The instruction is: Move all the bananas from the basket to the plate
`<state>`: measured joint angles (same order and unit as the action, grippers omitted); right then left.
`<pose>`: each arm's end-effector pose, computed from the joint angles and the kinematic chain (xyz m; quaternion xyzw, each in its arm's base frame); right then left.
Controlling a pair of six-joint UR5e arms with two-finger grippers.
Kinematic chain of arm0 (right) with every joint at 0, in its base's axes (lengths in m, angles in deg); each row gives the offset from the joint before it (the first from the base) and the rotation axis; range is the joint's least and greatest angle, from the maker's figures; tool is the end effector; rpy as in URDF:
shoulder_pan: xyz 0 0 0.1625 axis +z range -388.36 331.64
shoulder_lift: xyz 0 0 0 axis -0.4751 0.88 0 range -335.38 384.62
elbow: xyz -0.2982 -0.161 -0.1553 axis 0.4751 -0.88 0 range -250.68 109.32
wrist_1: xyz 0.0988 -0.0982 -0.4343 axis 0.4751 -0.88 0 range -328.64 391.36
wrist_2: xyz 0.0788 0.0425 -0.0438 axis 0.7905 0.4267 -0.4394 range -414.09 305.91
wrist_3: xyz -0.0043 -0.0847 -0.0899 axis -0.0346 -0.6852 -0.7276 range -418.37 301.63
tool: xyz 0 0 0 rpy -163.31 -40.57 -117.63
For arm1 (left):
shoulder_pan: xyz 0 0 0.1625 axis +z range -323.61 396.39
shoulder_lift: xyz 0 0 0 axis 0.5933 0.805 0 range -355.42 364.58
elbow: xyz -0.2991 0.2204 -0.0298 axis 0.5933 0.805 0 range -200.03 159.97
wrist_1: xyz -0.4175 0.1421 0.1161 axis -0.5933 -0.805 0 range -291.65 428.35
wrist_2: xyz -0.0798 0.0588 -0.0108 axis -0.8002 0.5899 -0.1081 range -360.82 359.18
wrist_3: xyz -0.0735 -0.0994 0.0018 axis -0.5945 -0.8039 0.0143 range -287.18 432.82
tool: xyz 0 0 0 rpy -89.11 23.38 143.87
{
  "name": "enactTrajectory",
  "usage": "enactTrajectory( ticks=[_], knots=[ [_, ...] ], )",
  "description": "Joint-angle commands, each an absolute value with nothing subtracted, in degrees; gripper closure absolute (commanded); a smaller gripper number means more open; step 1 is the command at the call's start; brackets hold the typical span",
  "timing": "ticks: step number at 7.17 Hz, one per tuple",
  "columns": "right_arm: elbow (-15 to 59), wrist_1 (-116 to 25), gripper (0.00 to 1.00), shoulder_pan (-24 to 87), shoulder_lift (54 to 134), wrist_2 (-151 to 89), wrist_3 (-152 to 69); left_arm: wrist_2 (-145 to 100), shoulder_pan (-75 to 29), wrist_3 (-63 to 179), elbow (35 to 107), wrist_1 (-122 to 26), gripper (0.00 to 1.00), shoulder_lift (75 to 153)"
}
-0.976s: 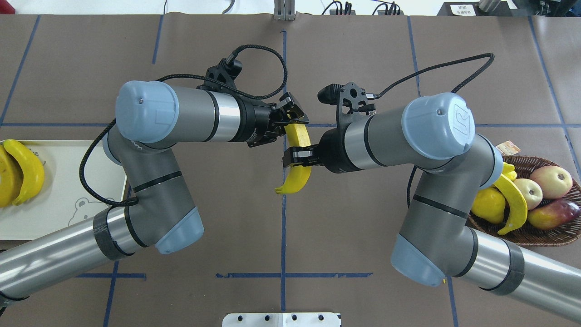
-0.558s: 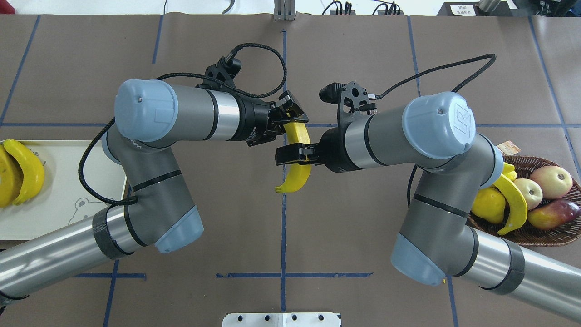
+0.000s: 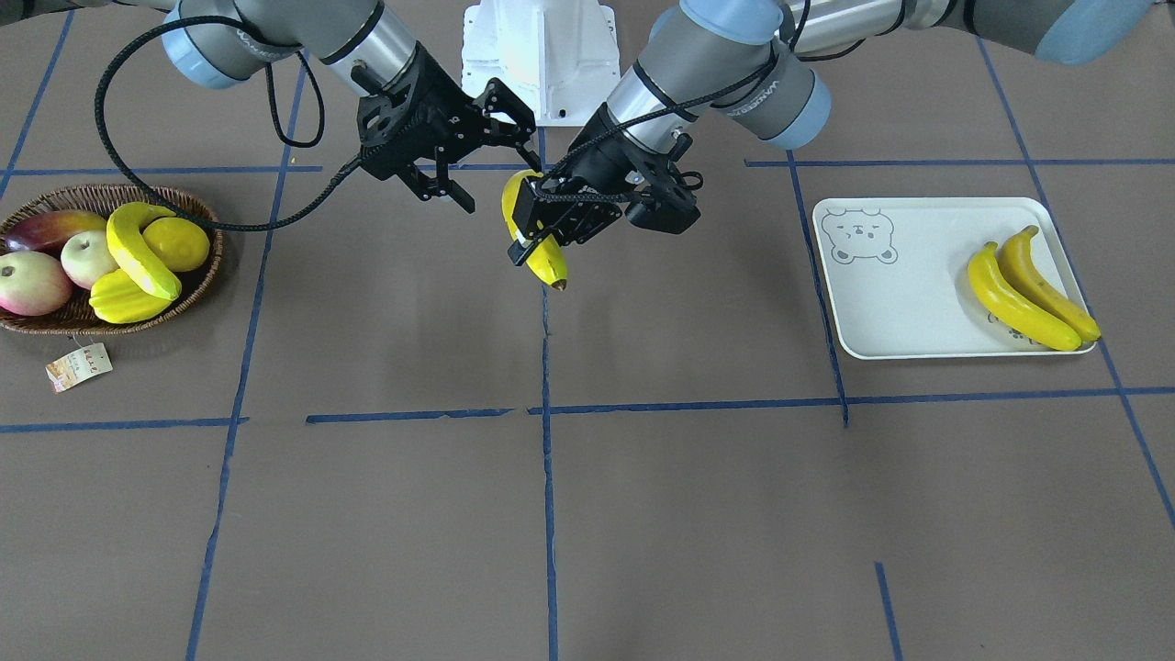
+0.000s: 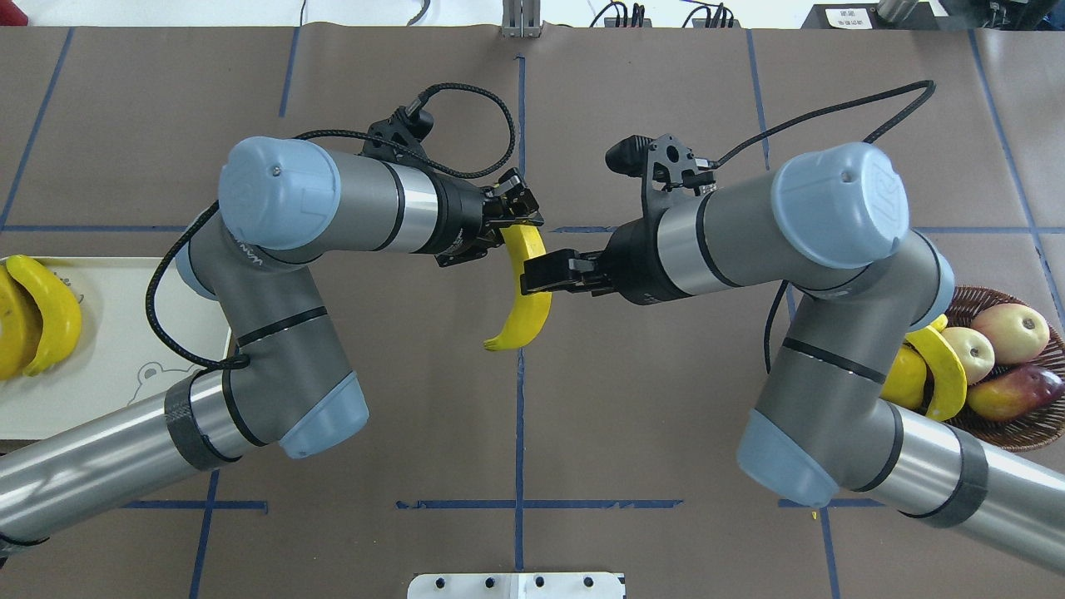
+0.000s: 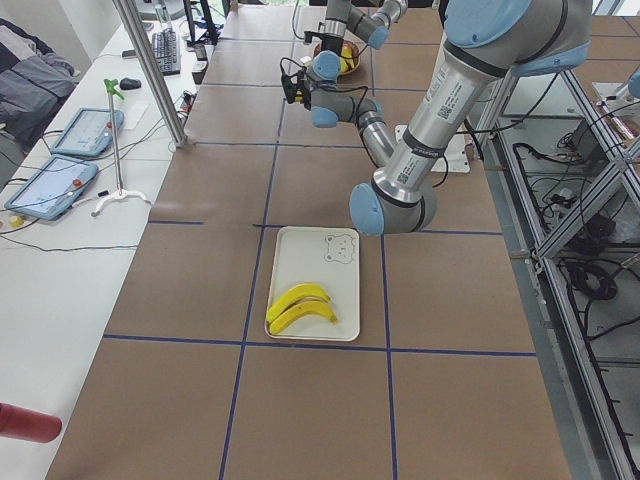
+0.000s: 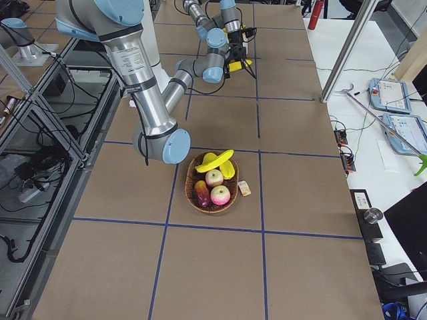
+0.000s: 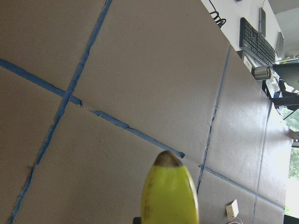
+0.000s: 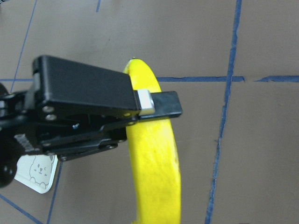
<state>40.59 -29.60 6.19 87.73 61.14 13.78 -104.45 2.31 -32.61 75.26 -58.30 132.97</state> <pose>-0.4407 -0.4015 0.0976 0.1157 -0.6216 -0.0240 0.7743 0.5066 -0.4686 0.0755 0.0143 0.6466 -0.2483 0.7212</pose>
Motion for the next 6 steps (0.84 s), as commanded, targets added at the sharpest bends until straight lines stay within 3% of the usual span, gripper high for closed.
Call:
enactTrajectory(
  ticks=[1, 4, 6],
  knots=[
    [44.8, -30.0, 0.01, 11.8, 93.8, 69.4, 13.2, -104.5, -1.1, -31.7, 76.0, -45.8, 1.0, 132.1],
    [45.0, -32.2, 0.01, 18.0, 98.2, 72.1, 11.8, -105.1, -5.8, -21.2, 86.6, -26.7, 1.0, 126.3],
    [45.1, -42.9, 0.01, 20.7, 98.7, 72.0, 2.4, -106.9, -9.3, -16.1, 90.5, -17.5, 1.0, 120.9]
  ],
)
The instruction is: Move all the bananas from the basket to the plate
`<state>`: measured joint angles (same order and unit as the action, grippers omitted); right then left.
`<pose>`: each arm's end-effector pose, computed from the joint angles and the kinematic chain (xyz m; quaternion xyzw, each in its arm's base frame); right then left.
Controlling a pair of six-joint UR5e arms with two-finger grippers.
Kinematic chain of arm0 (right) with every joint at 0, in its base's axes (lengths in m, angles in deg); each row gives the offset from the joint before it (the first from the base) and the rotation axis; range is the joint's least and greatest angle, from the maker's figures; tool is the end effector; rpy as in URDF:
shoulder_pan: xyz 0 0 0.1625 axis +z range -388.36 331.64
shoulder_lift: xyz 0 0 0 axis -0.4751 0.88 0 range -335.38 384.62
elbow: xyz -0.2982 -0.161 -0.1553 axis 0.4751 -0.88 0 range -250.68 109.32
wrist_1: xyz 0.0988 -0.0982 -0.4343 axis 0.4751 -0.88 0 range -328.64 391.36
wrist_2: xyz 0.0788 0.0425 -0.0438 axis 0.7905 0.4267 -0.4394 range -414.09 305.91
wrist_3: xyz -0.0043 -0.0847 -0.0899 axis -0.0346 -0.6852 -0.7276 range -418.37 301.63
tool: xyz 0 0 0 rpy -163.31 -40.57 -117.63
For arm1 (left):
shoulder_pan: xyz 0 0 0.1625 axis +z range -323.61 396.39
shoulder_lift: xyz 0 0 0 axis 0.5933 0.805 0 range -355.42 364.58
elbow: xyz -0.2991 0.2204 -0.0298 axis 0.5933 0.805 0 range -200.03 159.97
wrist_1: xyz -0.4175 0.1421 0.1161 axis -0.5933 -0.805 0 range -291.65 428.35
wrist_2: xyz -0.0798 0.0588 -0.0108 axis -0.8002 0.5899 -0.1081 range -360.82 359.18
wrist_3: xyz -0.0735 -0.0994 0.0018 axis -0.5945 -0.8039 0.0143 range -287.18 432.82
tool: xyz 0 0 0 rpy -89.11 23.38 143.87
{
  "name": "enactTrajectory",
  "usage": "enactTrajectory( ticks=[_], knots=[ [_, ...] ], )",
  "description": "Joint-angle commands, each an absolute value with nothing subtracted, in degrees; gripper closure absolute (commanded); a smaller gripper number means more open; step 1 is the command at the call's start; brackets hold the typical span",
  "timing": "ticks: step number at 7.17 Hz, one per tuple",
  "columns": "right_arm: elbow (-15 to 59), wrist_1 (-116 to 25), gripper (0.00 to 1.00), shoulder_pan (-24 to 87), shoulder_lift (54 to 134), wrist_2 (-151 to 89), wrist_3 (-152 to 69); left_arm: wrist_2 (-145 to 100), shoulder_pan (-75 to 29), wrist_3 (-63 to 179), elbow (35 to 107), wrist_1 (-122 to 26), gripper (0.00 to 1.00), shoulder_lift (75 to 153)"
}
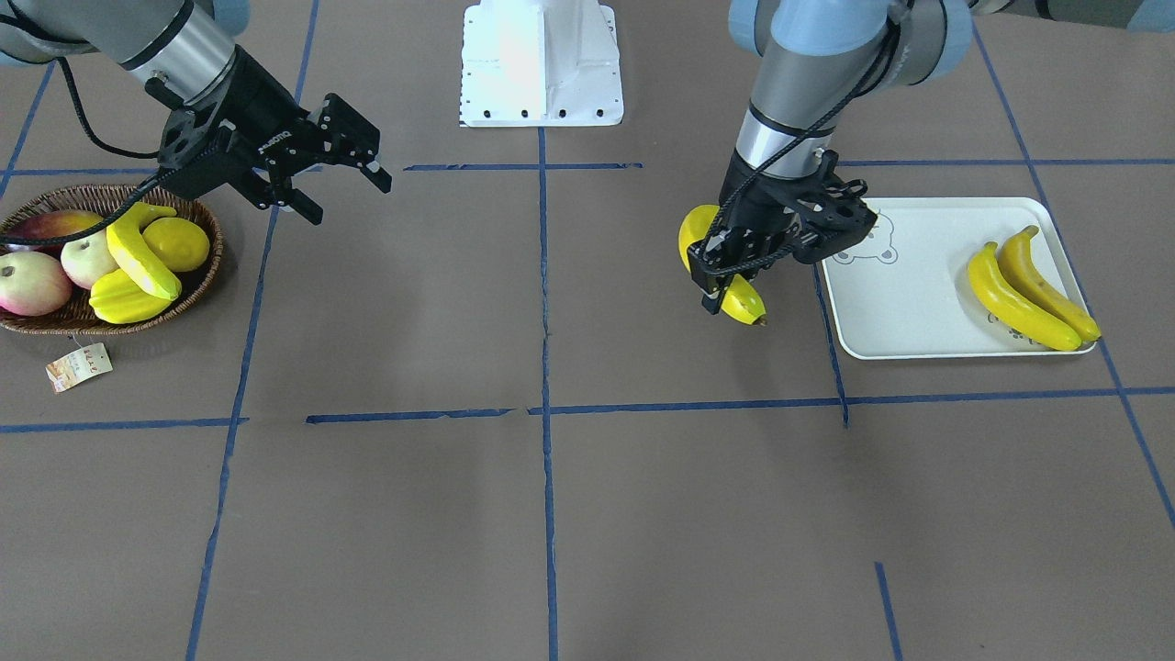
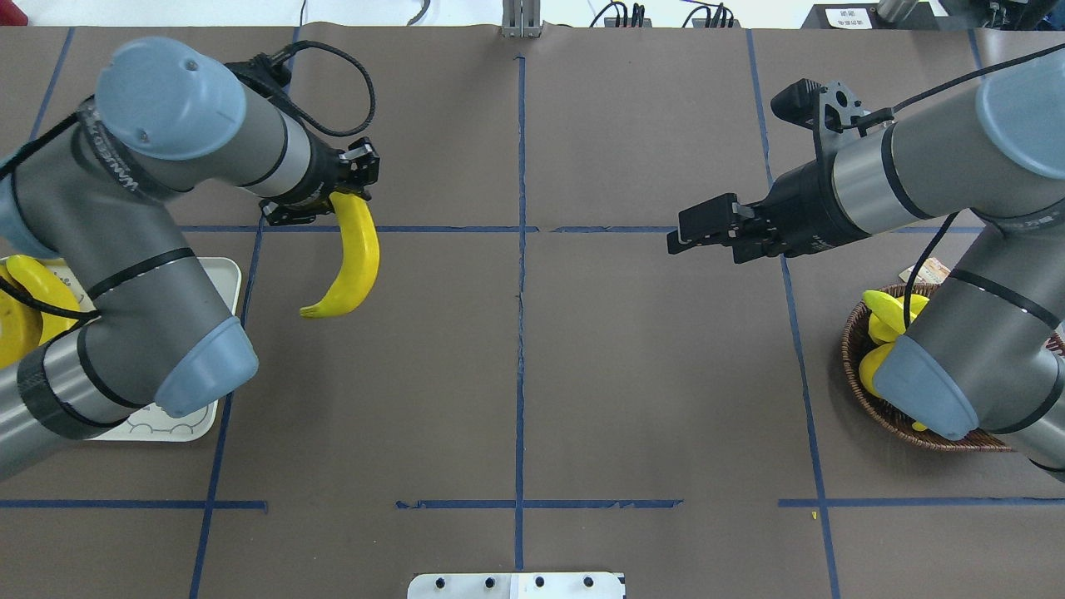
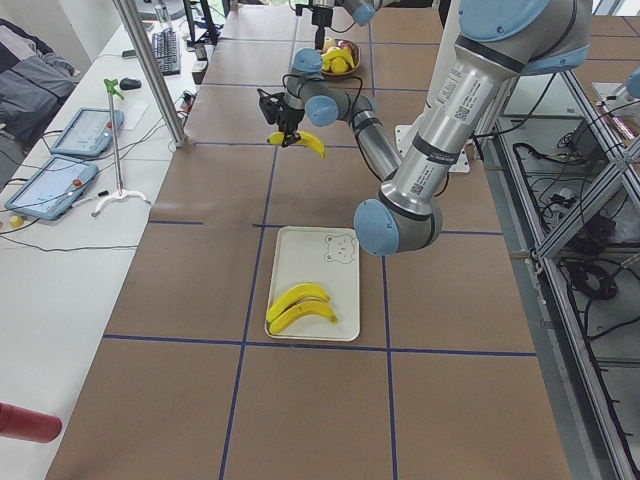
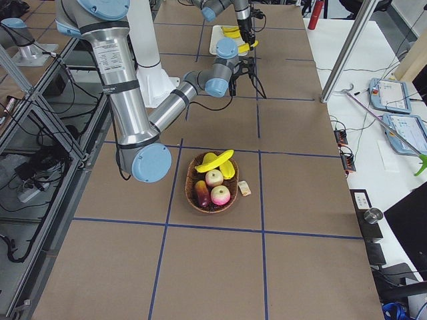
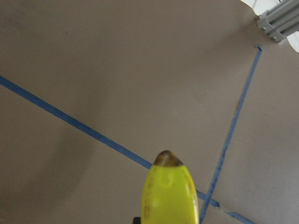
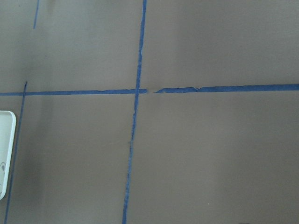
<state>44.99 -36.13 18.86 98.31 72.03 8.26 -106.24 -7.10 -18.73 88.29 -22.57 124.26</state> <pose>-0.3372 -0.4536 0.1816 0.0791 -0.5655 0.0044 0.8209 0.3892 -0.5077 0.1655 0.0328 0.4268 -0.2942 0.8545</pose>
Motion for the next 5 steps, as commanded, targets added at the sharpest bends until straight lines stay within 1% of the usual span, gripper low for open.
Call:
enactTrajectory(
  ticks=[1, 2, 3, 4, 5],
  knots=[
    [45.1, -49.6, 0.01, 21.7, 98.7, 71.8, -4.9, -107.2, -10.7, -15.5, 90.8, -17.1, 1.0, 116.9],
    [45.3, -56.3, 0.01, 22.6, 98.7, 71.3, -11.1, -107.3, -12.2, -10.0, 92.0, -17.3, 1.0, 111.7],
    [45.3, -60.1, 0.01, 24.1, 98.9, 71.2, -16.3, -107.7, -14.3, -7.7, 92.6, -18.1, 1.0, 107.0],
    [46.0, -62.1, 0.01, 25.7, 100.9, 71.2, -21.4, -109.9, -17.5, -9.2, 91.9, -19.4, 0.96, 103.6],
    [46.1, -62.2, 0.01, 26.0, 101.7, 71.2, -23.0, -110.1, -17.9, -16.7, 90.5, -27.5, 0.95, 100.2]
  ],
)
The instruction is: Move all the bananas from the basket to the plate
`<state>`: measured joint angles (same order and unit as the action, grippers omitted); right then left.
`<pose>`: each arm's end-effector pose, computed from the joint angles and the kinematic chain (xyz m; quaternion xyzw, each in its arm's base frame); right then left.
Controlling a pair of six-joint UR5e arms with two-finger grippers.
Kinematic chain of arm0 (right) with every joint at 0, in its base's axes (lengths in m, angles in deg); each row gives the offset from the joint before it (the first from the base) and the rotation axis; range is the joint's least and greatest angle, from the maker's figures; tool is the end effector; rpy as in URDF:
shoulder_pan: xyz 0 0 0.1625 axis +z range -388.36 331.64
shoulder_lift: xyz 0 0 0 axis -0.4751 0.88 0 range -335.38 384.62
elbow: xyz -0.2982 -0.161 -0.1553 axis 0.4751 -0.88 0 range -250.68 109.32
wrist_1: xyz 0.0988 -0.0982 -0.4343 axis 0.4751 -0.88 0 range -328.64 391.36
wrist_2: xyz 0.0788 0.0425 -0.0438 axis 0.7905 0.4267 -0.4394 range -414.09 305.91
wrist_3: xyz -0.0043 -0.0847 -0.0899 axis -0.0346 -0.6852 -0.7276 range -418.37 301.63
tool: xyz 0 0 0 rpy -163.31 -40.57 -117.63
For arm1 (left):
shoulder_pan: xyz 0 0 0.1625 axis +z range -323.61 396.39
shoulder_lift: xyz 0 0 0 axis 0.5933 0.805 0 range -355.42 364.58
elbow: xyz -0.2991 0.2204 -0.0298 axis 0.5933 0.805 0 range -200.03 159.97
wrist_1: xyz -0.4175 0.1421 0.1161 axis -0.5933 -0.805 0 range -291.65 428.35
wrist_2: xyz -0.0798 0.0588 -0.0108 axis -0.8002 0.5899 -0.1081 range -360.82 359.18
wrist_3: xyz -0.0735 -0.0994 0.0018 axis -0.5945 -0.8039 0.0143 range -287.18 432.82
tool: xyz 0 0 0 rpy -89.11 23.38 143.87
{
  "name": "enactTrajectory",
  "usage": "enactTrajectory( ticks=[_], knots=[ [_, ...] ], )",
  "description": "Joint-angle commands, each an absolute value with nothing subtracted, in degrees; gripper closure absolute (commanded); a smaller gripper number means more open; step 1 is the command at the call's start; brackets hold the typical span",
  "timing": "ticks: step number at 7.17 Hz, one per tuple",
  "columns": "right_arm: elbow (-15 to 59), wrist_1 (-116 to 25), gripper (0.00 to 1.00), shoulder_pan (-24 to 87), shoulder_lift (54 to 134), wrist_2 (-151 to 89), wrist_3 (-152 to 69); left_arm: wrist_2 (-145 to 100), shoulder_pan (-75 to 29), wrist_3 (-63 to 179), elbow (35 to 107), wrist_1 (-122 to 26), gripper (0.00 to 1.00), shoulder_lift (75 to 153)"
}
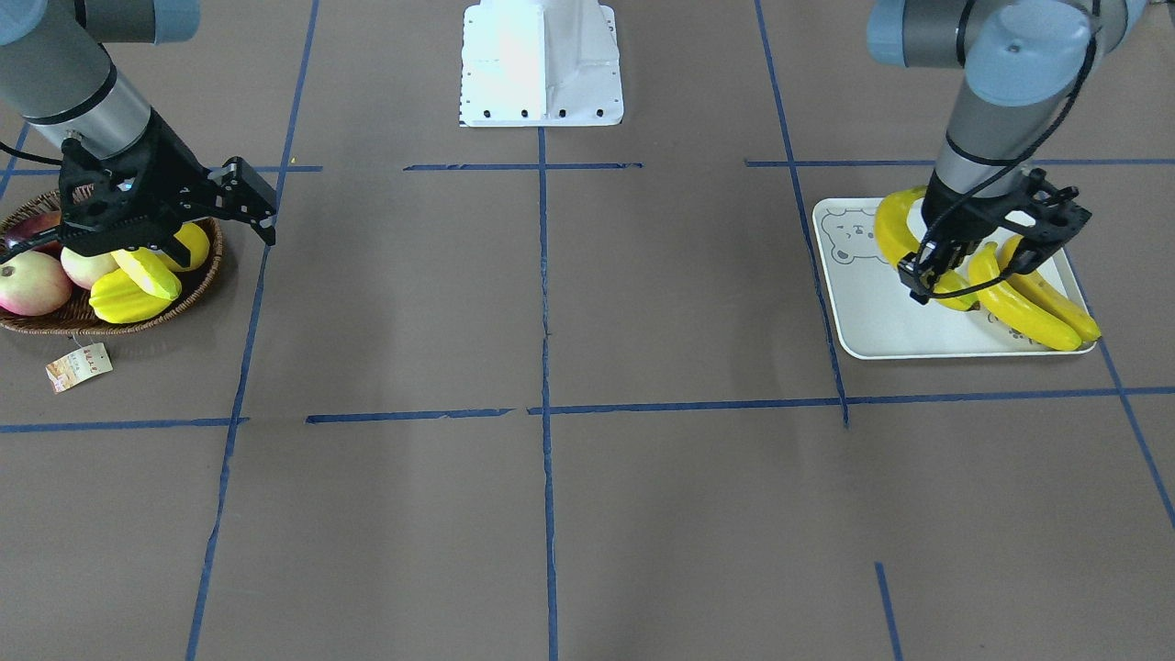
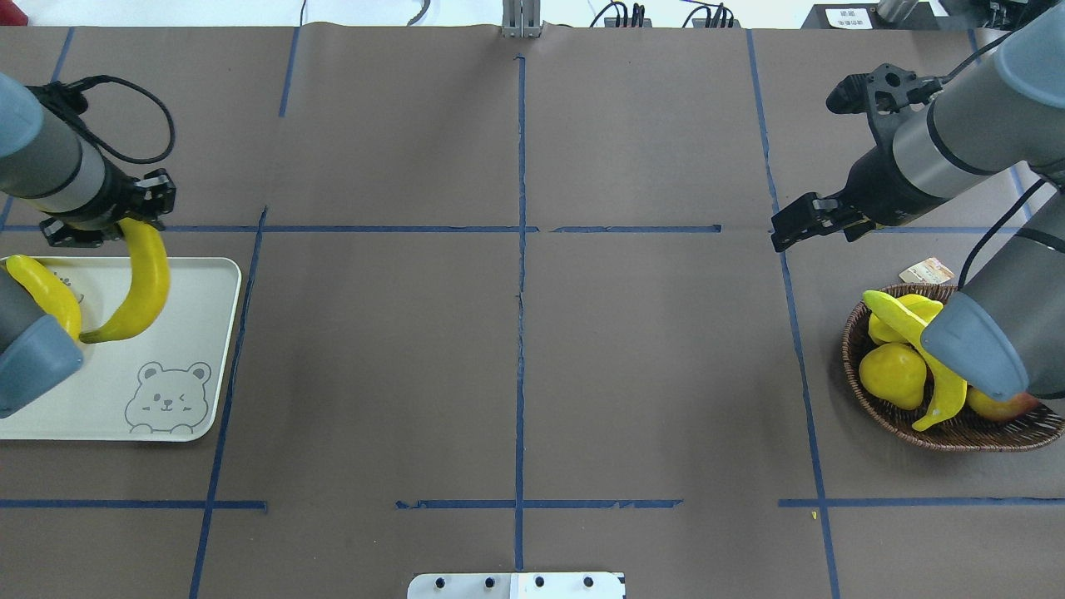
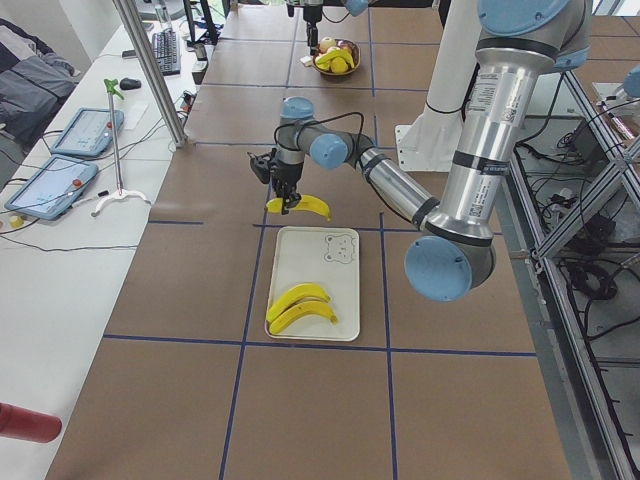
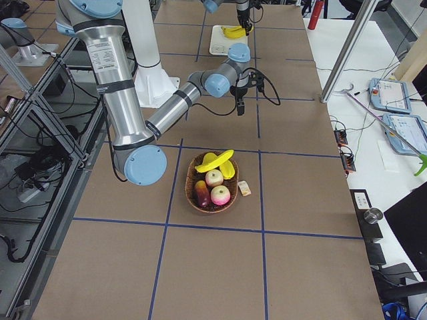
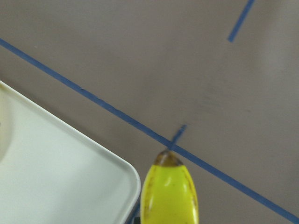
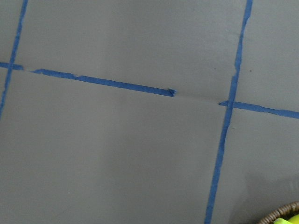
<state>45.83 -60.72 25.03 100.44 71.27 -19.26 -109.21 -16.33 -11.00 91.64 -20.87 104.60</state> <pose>-0.2859 -0.4887 0.2562 0.0728 -0.4197 -0.0807 0.9012 0.2773 -0.5201 0.3500 -0.0048 0.3047 -0.3368 0.8909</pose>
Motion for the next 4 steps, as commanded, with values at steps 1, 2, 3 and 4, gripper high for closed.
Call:
enactTrajectory(
  ticks=[1, 2, 3, 4],
  knots=[
    [46.1, -62.2, 0.01, 26.0, 101.7, 71.2, -23.1, -110.2, -18.1, -22.8, 85.4, -37.7, 0.95, 98.7],
    [46.2, -62.2, 0.01, 26.0, 101.9, 71.2, -23.1, -110.2, -18.1, -27.0, 81.7, -45.2, 0.95, 96.3],
    [46.3, -62.2, 0.01, 26.0, 101.9, 71.2, -23.1, -110.2, -18.1, -27.6, 78.5, -53.6, 0.95, 94.7],
    [46.3, -62.2, 0.01, 26.0, 101.9, 71.2, -23.1, -110.2, -18.1, -27.6, 76.5, -54.6, 0.92, 94.7]
  ],
)
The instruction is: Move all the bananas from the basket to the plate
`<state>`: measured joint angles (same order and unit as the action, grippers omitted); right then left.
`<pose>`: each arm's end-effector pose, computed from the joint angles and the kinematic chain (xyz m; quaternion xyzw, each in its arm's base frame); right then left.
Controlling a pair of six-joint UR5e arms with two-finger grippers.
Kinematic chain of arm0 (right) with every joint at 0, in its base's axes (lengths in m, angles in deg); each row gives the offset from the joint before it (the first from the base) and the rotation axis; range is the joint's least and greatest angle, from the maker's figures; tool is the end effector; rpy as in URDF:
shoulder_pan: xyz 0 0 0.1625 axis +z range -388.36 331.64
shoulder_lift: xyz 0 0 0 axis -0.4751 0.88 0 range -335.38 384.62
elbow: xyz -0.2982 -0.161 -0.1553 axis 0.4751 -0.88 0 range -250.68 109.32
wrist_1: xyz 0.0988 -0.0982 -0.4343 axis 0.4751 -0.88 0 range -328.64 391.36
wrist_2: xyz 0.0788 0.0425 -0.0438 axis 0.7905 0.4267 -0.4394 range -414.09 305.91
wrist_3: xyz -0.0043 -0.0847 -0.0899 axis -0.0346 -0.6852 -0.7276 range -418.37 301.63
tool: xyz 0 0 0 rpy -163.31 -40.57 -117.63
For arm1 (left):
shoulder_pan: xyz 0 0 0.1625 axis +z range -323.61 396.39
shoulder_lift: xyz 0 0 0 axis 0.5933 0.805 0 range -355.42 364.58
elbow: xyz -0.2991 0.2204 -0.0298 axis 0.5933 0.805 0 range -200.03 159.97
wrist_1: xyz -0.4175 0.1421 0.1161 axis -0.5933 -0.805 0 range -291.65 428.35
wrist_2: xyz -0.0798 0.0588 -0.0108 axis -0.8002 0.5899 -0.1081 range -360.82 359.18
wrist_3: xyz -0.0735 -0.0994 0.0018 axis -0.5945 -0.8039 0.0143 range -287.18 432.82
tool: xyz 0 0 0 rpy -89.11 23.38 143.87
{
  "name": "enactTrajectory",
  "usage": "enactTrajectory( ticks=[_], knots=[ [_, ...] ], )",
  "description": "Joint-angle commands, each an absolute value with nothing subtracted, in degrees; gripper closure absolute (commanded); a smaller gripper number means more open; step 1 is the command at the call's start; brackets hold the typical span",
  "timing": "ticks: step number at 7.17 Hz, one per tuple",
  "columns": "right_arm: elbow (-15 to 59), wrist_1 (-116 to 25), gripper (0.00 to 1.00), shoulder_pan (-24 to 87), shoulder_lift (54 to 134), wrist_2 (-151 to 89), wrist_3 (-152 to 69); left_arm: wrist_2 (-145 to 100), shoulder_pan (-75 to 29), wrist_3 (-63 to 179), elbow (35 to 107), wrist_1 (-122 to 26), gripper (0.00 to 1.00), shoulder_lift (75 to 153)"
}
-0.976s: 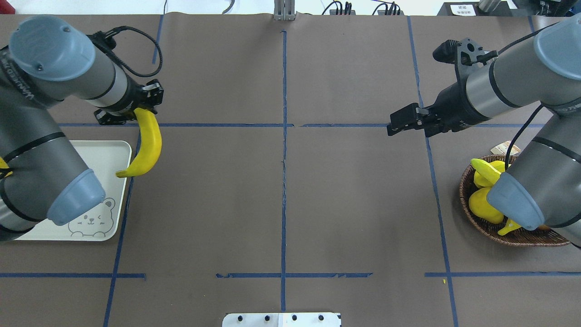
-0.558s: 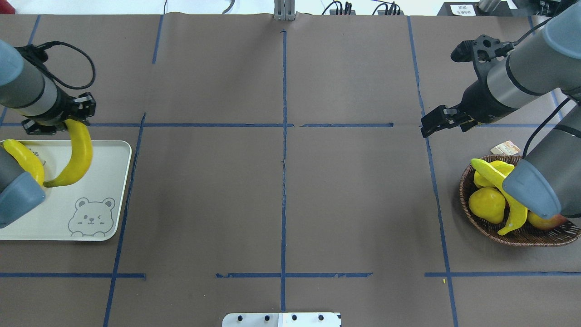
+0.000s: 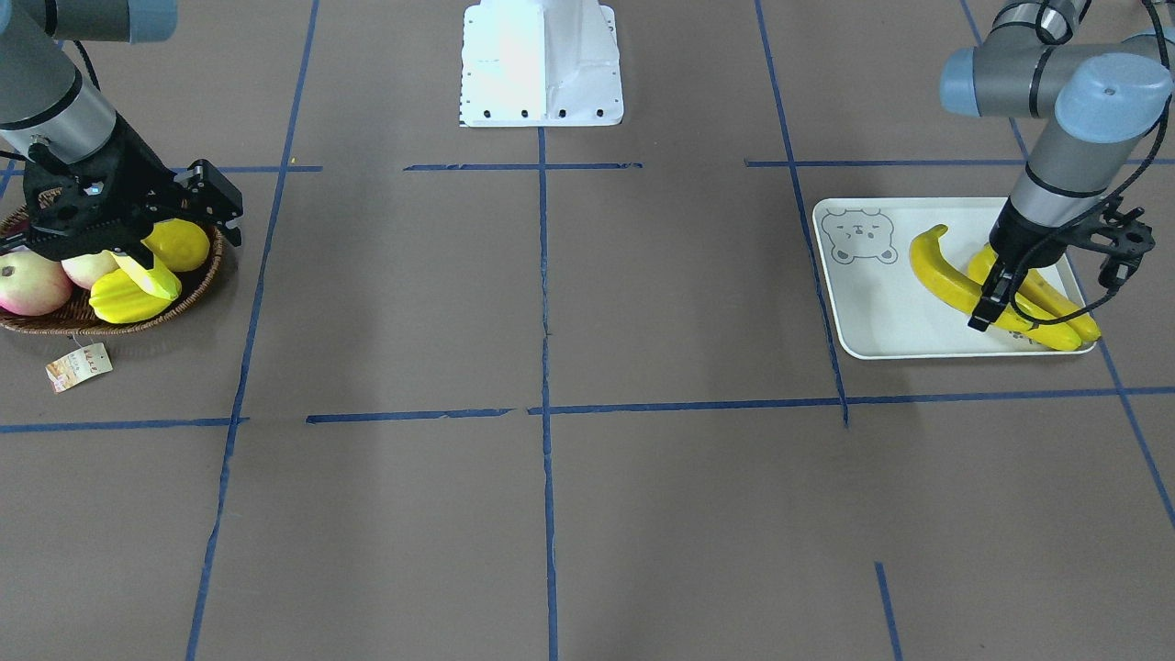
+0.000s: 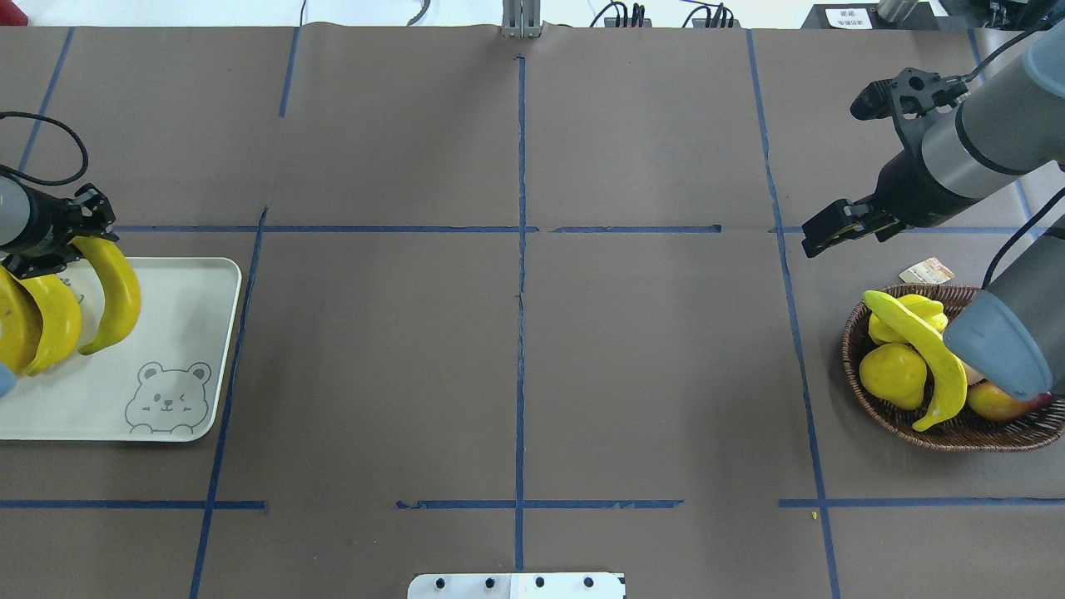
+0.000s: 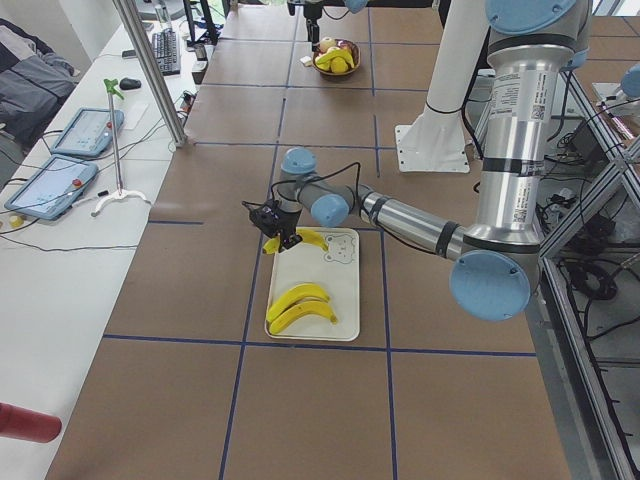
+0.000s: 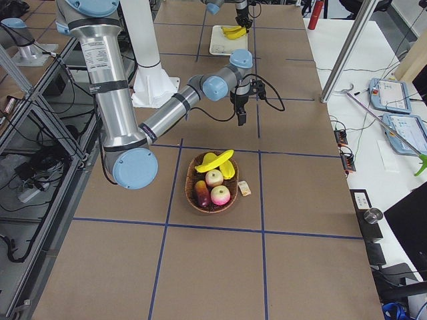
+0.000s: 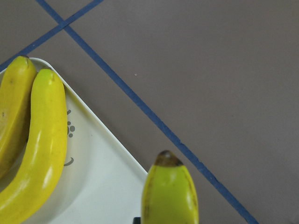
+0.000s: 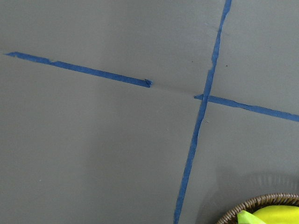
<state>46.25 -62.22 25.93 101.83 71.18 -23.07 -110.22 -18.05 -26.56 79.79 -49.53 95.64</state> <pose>-0.2753 -0.4893 0.2700 0.0734 -0.4062 -0.0972 0.9056 0.2656 -0.5304 0.4815 -0.0215 0.3629 -0.4441 0.8189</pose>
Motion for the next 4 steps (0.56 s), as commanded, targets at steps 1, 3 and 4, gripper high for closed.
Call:
enactTrajectory(
  ticks=[1, 3, 4],
  knots=[
    [46.3, -62.2, 0.01, 25.9, 101.9, 71.2, -23.1, -110.2, -18.1, -27.6, 76.1, -54.6, 0.66, 94.7],
    [46.5, -62.2, 0.01, 25.9, 101.8, 71.2, -23.1, -110.2, -18.1, -27.6, 72.6, -58.2, 0.64, 93.2],
    [46.5, -62.2, 0.01, 25.9, 101.8, 71.2, -23.1, -110.2, -18.1, -26.8, 71.3, -60.2, 0.56, 93.1]
  ],
)
